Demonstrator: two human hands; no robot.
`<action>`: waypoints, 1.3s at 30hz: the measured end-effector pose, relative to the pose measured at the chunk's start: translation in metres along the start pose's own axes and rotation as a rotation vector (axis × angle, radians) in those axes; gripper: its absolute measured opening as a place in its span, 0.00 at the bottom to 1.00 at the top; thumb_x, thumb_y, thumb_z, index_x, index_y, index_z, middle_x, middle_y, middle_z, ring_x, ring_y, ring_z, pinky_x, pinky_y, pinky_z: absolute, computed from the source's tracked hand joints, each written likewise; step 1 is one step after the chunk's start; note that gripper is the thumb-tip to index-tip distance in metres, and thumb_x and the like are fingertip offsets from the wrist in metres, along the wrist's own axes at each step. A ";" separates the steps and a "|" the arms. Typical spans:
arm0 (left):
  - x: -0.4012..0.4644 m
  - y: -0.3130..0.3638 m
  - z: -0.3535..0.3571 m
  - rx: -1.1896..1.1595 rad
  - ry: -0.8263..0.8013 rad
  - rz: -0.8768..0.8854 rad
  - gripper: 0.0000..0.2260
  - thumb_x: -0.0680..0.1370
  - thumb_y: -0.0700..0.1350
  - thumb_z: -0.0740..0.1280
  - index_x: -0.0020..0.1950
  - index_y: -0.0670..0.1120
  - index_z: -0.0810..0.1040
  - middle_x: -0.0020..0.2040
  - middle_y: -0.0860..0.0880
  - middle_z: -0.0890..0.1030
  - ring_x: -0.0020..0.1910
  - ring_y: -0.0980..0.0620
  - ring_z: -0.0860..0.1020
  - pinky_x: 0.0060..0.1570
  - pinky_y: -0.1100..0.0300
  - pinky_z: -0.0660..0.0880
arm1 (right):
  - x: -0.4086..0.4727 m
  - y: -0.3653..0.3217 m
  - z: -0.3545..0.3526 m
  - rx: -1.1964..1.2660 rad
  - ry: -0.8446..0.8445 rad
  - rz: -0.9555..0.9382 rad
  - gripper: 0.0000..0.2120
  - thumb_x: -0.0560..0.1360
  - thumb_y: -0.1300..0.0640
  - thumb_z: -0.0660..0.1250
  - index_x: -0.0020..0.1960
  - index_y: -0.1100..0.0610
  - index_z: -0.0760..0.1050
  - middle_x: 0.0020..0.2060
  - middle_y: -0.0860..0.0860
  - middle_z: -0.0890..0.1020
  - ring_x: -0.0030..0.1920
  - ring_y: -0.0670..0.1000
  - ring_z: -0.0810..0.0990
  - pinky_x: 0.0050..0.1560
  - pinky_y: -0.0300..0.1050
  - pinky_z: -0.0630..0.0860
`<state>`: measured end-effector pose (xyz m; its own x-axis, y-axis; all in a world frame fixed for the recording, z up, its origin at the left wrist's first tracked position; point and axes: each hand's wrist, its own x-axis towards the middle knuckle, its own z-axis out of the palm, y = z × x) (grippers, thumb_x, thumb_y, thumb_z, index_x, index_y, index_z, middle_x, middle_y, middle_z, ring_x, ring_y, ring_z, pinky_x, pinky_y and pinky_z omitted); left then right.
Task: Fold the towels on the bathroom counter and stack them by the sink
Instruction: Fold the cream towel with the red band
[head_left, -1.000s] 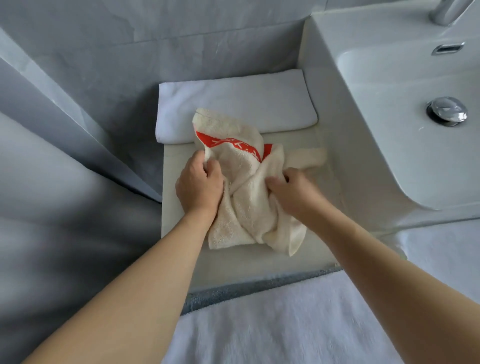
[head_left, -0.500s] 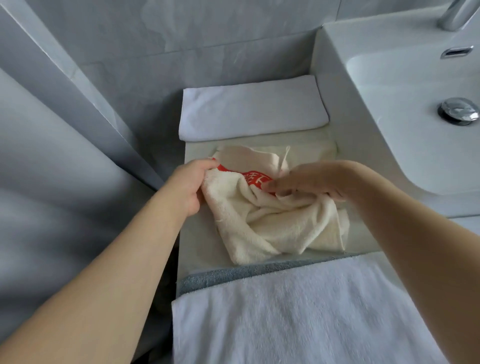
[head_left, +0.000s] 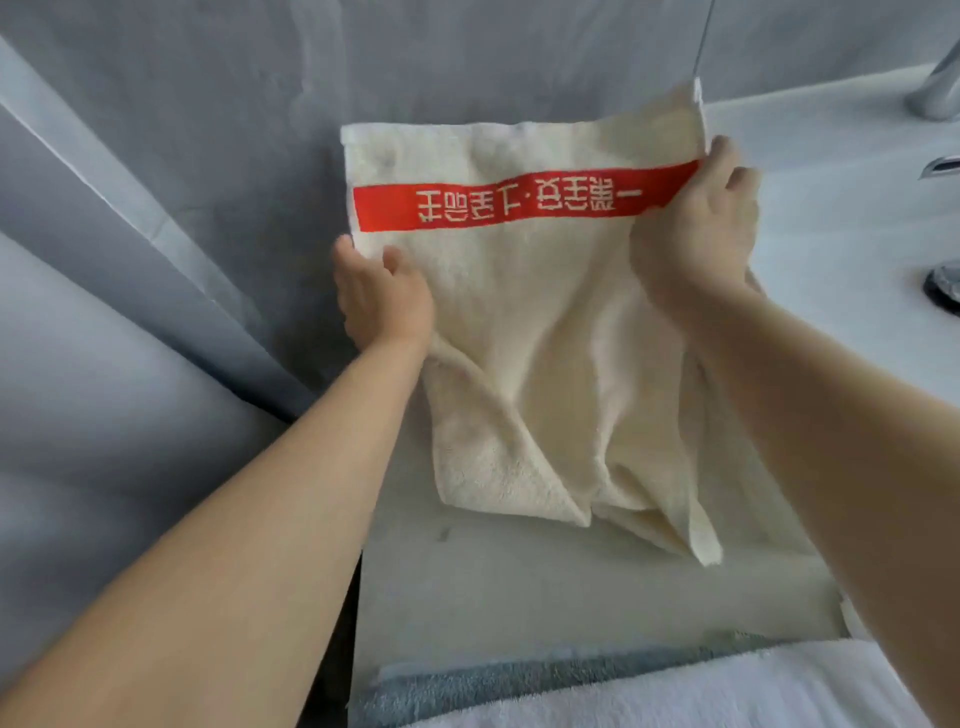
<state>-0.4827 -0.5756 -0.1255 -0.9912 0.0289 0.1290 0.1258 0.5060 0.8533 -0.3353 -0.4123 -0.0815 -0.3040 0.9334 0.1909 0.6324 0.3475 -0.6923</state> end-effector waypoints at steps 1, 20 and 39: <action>-0.003 -0.013 0.010 0.173 -0.081 -0.051 0.21 0.82 0.52 0.58 0.74 0.47 0.63 0.70 0.44 0.70 0.67 0.41 0.70 0.63 0.48 0.66 | -0.013 0.008 0.016 -0.107 -0.068 -0.118 0.31 0.74 0.61 0.57 0.76 0.58 0.56 0.71 0.59 0.63 0.70 0.62 0.64 0.70 0.54 0.59; -0.057 -0.083 0.009 0.463 -0.202 0.349 0.19 0.77 0.40 0.60 0.68 0.49 0.74 0.68 0.46 0.71 0.68 0.44 0.66 0.68 0.46 0.58 | -0.066 0.080 0.088 -0.403 -0.476 -0.481 0.28 0.77 0.49 0.49 0.77 0.49 0.55 0.78 0.51 0.57 0.78 0.52 0.51 0.77 0.56 0.42; -0.117 -0.106 -0.035 0.550 -0.524 0.625 0.22 0.77 0.49 0.57 0.72 0.51 0.71 0.68 0.47 0.70 0.67 0.44 0.69 0.70 0.48 0.62 | -0.085 0.068 0.057 0.212 -0.375 -0.098 0.19 0.76 0.58 0.57 0.64 0.55 0.76 0.71 0.49 0.70 0.72 0.49 0.65 0.74 0.51 0.61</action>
<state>-0.3785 -0.6624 -0.2134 -0.6621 0.7392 0.1234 0.7287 0.5966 0.3363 -0.3069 -0.4727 -0.1846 -0.6174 0.7863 0.0246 0.4392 0.3704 -0.8185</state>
